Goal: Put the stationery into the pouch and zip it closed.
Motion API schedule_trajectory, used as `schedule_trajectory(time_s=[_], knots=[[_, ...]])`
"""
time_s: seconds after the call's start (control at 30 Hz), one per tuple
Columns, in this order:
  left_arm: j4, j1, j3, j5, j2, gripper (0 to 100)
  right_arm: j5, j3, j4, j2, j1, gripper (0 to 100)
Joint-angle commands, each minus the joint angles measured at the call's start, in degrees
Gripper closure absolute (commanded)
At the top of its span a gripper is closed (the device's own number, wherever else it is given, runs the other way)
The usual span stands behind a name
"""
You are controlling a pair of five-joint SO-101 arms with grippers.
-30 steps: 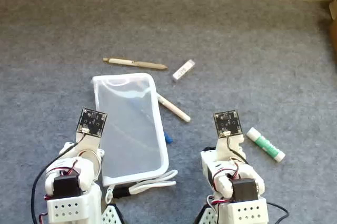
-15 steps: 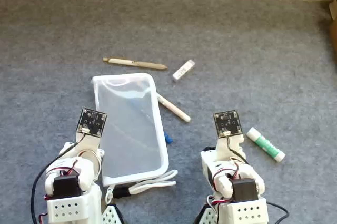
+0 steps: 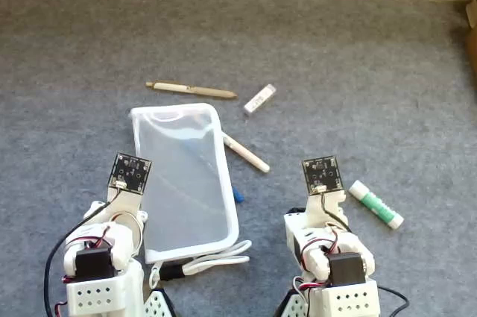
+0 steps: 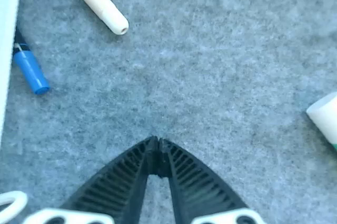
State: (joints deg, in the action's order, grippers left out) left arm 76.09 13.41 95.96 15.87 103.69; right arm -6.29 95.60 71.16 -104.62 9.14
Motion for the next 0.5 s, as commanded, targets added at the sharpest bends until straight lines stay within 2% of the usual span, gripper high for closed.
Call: schedule_trajectory(time_s=[0.0,0.37,0.47], knots=[[0.44,0.66,1.27,0.26,0.48,90,-0.44,7.08,0.48,-0.66,-0.66,99.3],[0.44,0.66,1.27,0.26,0.48,90,-0.44,7.08,0.48,-0.66,-1.1,99.3],[0.44,0.66,1.27,0.26,0.48,90,-0.53,7.08,-0.04,-0.66,-4.79,99.3]])
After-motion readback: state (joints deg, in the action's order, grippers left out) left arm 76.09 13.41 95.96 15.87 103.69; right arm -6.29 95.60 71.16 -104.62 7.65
